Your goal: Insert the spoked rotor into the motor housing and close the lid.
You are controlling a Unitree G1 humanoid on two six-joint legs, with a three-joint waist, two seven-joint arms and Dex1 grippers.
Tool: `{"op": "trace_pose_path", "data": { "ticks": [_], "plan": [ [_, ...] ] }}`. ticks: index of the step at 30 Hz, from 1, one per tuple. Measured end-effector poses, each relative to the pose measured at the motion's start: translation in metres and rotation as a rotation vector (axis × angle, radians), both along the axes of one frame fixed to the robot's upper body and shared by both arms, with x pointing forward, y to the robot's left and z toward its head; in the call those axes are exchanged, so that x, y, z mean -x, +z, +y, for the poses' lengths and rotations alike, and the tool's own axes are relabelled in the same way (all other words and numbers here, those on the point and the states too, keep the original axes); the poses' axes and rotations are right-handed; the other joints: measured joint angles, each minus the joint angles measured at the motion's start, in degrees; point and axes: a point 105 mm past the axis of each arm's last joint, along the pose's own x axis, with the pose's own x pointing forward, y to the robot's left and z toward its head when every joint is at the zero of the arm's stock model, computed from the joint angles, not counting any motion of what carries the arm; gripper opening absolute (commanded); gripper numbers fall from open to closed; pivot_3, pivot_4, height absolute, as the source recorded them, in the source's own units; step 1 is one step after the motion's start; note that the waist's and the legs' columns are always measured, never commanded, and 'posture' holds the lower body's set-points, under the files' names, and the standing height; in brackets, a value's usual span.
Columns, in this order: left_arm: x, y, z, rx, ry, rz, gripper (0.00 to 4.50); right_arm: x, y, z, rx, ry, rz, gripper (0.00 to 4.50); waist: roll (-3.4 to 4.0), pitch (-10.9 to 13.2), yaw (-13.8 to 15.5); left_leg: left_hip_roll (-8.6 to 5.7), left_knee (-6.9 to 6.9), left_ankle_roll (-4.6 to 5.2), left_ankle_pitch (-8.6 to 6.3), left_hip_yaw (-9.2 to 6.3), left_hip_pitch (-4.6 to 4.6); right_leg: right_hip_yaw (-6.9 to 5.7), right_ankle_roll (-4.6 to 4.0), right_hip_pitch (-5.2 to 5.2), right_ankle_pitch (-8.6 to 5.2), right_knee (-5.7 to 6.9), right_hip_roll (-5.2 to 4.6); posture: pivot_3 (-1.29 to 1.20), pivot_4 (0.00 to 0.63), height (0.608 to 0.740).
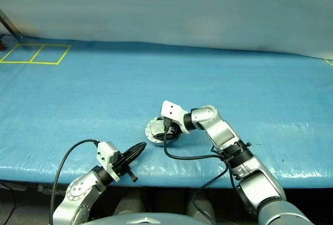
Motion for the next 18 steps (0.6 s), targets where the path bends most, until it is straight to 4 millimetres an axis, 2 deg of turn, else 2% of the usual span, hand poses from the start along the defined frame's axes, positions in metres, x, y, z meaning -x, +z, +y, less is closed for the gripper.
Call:
{"op": "trace_pose_path", "data": {
  "ticks": [5, 11, 18],
  "plan": [
    [-0.0001, 0.0001, 0.0, -0.001, -0.002, -0.001, 0.0, -0.0007, -0.0003, 0.0006, -0.008, -0.01, -0.02, 3.27, 0.01, 0.0, 0.0, 0.01, -0.01, -0.03, -0.01, -0.01, 0.03, -0.03, 0.02, 0.0, 0.0, 0.02, -0.01, 0.0, 0.15, 0.74],
    [0.0001, 0.0002, -0.0004, -0.001, -0.008, 0.0, 0.0, 0.0005, -0.0008, -0.0023, -0.029, -0.055, 0.04, 3.27, 0.01, 0.0, 0.1, 0.01, -0.01, -0.28, -0.16, -0.01, 0.0, -0.25, 0.03, 0.0, -0.01, 0.0, -0.18, 0.0, 0.15, 0.74],
    [-0.003, 0.001, -0.0015, -0.003, -0.017, 0.004, 0.0, 0.0069, 0.001, -0.0022, -0.061, 0.007, -0.036, 3.27, -0.01, 0.0, -0.1, 0.02, -0.38, 0.02, -0.07, -0.03, -0.18, -0.45, -0.13, -0.02, 0.14, -0.6, 0.03, 0.0, 0.15, 0.74]
  ]
}}
